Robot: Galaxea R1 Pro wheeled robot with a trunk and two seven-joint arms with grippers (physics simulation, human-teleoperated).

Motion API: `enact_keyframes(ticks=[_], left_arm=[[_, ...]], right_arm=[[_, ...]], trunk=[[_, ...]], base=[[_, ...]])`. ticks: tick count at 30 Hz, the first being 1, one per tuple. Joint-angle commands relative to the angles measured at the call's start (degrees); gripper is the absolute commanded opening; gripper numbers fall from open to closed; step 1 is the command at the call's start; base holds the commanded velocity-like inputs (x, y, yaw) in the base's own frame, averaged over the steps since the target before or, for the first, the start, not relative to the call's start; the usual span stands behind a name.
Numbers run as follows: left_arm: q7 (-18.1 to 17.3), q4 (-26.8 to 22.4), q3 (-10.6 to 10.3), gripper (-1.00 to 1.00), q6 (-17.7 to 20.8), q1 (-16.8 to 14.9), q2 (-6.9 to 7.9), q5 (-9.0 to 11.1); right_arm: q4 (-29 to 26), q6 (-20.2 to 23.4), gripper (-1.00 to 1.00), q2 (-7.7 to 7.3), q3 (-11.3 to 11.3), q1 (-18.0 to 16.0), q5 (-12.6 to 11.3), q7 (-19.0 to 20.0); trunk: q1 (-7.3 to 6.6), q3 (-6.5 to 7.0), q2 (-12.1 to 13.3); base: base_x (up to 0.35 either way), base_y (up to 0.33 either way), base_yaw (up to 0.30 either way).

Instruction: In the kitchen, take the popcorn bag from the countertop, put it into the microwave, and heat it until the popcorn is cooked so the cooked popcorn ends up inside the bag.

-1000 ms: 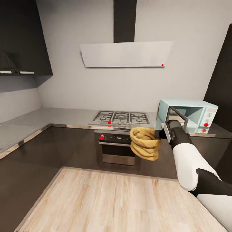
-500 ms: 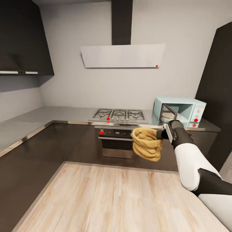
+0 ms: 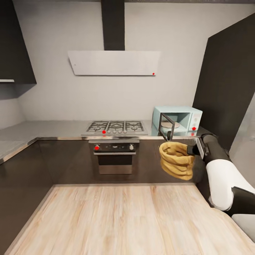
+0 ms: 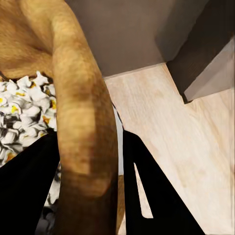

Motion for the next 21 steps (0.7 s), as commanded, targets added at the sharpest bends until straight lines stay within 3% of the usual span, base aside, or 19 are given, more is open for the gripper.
enact_keyframes(ticks=[1,6,10,21], left_arm=[[0.1,0.0,0.4,1.00,-0.1,0.0,-0.04,-0.1],[0.0,0.0,-0.1,1.00,-0.1,0.0,-0.35,-0.7],[0.0,0.0,-0.3,1.00,0.0,0.0,-0.45,-0.8],[0.1,0.0,-0.2,1.00,-0.1,0.0,-0.48,-0.8]], right_arm=[[0.0,0.2,-1.00,-0.11,-0.2,0.0,0.2,0.3],[0.0,0.1,-1.00,-0.40,-0.2,0.0,0.3,0.3],[0.0,0.1,-1.00,-0.34,-0.2,0.0,0.3,0.3],[0.0,0.4,-1.00,-0.28,-0.1,0.0,0.2,0.6]], trunk=[[0.00,-0.04,0.0],[0.00,0.08,0.0],[0.00,0.15,0.0],[0.00,0.16,0.0]], base=[[0.000,0.000,-0.283],[0.006,-0.022,-0.287],[0.122,-0.216,-0.263],[0.193,-0.179,-0.018]])
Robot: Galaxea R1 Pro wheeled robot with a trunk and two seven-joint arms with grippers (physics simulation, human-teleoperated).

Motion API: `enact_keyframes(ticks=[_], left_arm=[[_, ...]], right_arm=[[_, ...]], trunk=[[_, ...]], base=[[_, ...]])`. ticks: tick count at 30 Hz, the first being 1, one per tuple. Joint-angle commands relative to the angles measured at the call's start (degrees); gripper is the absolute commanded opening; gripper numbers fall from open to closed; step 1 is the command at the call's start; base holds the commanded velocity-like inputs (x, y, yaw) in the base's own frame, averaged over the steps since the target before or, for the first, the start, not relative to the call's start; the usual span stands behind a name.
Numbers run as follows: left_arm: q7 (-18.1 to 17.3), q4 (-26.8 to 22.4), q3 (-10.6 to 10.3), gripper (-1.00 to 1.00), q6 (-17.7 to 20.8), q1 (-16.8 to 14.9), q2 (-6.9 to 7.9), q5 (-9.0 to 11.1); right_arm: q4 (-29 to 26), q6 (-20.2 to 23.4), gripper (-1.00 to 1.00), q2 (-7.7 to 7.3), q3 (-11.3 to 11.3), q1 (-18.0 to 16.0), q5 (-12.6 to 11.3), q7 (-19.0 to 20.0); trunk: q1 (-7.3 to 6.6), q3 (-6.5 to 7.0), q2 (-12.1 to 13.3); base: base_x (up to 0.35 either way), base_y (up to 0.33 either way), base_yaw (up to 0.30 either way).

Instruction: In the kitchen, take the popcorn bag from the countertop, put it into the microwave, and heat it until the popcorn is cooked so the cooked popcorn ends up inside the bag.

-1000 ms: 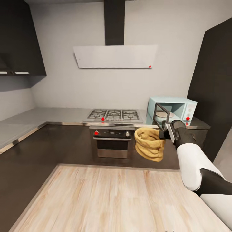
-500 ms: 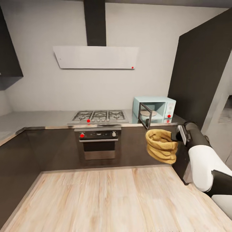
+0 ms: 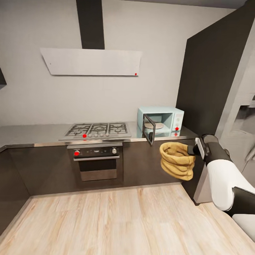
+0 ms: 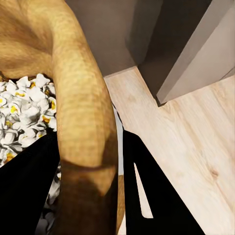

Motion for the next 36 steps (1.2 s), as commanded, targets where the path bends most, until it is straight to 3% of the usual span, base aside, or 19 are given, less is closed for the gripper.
enact_keyframes(ticks=[1,7,16,36], left_arm=[[0.1,0.0,0.5,1.00,-0.2,0.0,-0.07,0.0],[0.1,0.0,0.3,1.00,0.0,0.0,-0.27,-1.1],[0.1,0.0,0.3,1.00,0.4,0.0,-0.27,-1.3],[0.2,0.0,0.3,1.00,0.2,0.0,-0.27,-1.2]], right_arm=[[-0.1,0.5,-1.00,0.03,-0.2,0.0,0.4,0.3],[-0.1,0.7,-1.00,0.05,-0.1,0.0,0.7,0.2],[-0.1,0.7,-1.00,-0.02,-0.2,0.0,0.4,0.5],[-0.2,0.8,-1.00,-0.47,-0.2,0.0,0.5,0.2]], trunk=[[0.01,-0.06,0.0],[0.01,-0.06,0.0],[0.01,-0.06,0.0],[0.01,-0.06,0.0]], base=[[0.021,-0.012,0.000],[0.243,-0.002,0.000],[0.315,-0.021,0.000],[0.267,-0.234,0.019]])
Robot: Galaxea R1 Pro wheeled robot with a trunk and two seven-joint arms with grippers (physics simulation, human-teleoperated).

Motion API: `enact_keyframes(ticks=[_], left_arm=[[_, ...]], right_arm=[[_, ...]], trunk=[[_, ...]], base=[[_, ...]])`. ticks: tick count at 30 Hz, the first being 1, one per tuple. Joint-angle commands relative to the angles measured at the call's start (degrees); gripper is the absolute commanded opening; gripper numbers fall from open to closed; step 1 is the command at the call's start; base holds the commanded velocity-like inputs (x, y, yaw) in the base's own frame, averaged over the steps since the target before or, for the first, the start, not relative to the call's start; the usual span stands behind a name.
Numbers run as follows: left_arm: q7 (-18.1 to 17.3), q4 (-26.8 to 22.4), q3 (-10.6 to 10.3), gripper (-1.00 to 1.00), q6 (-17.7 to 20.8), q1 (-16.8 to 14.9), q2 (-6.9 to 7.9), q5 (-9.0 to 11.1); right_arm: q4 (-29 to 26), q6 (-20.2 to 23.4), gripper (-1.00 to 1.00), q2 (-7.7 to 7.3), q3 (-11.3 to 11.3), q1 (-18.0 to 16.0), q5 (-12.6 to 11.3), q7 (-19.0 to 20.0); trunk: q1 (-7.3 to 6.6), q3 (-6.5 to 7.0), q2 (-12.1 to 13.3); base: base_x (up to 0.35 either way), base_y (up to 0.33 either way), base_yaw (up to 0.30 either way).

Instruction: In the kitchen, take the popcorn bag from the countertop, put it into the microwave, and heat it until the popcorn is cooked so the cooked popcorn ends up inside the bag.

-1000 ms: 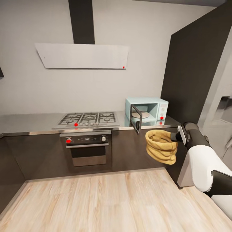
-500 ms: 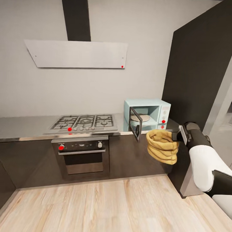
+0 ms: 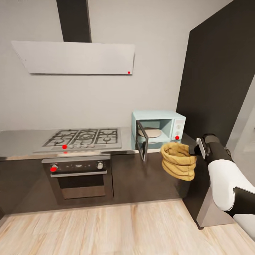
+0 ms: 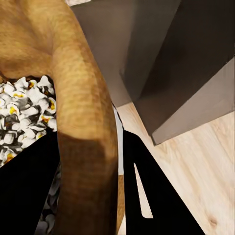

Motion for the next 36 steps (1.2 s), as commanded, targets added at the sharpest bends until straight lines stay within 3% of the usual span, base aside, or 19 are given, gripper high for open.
enact_keyframes(ticks=[1,14,31,36], left_arm=[[0.1,0.0,0.4,1.00,-0.2,0.0,-0.02,0.0],[0.1,-0.1,0.6,1.00,-0.5,0.0,-0.02,-0.1],[0.0,-0.1,0.8,1.00,-0.5,0.0,0.01,0.3],[0.0,-0.1,0.8,1.00,-0.5,0.0,0.03,0.4]], right_arm=[[-0.1,0.2,-1.00,0.00,-0.1,0.0,0.3,0.3],[-0.1,0.3,-1.00,0.07,-0.1,0.0,0.2,0.3],[-2.1,-1.8,-1.00,0.96,-0.1,-0.1,-0.3,0.6],[-2.1,-1.9,-1.00,0.94,-0.1,-0.1,-0.3,0.6]], trunk=[[0.02,-0.06,0.0],[0.02,-0.06,0.0],[0.02,-0.06,0.0],[0.02,-0.06,0.0]], base=[[0.213,-0.275,0.243],[0.168,-0.252,0.259],[0.005,-0.012,0.011],[0.000,-0.221,0.000]])
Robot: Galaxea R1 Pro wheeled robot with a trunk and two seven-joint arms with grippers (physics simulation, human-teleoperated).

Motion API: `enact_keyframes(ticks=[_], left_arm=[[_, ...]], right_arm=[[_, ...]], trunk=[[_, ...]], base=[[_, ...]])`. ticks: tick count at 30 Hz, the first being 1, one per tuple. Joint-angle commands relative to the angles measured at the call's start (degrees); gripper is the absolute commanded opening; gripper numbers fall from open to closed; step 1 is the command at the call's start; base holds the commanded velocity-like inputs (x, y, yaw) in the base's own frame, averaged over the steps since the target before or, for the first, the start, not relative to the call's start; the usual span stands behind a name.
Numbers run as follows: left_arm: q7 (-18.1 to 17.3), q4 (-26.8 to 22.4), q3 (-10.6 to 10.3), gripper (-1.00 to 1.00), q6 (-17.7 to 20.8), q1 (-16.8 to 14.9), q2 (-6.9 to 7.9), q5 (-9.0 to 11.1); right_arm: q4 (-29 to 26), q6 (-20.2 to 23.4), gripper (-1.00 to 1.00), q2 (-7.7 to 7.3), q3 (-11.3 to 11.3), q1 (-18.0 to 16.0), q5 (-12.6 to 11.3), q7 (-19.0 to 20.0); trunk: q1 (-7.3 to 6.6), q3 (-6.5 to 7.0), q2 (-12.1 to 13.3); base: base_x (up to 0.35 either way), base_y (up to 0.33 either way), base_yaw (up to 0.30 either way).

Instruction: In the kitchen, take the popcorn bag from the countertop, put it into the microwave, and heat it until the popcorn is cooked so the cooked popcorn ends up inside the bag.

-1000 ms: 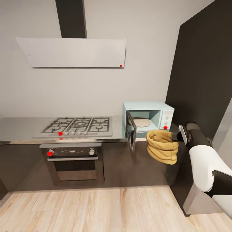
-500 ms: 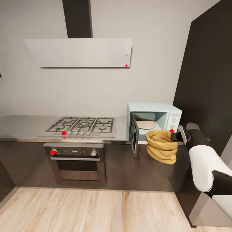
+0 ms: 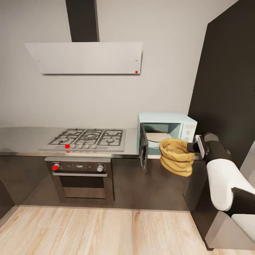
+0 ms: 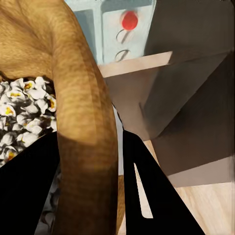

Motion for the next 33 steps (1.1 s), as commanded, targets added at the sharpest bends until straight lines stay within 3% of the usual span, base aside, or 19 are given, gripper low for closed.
enact_keyframes(ticks=[1,9,14,28,33], left_arm=[[0.0,0.0,0.4,1.00,-0.1,0.0,0.00,0.0],[0.0,0.0,0.4,1.00,-0.1,0.0,0.01,0.0],[0.0,0.0,0.4,1.00,-0.1,0.0,0.01,0.0],[0.0,0.0,0.4,1.00,-0.1,0.0,0.01,0.0],[0.0,0.0,0.5,1.00,-0.1,0.0,-0.07,0.0]], right_arm=[[0.0,0.2,-1.00,-0.02,-0.1,0.0,0.3,0.4],[-1.0,0.3,-1.00,0.05,-0.4,0.0,0.2,0.9],[-3.2,0.4,-1.00,1.13,-0.4,0.0,0.2,1.4],[-3.3,0.5,-1.00,1.78,-0.3,0.0,0.2,1.3],[-4.3,1.0,-1.00,3.06,-0.4,0.0,0.2,1.3]], trunk=[[0.00,-0.06,0.0],[0.00,-0.06,0.0],[0.00,-0.06,0.0],[0.00,-0.06,0.0],[0.00,-0.06,0.0]], base=[[0.000,-0.188,0.000],[0.000,-0.026,0.000],[0.000,0.000,0.000],[0.000,0.000,0.000],[0.000,0.000,0.000]])
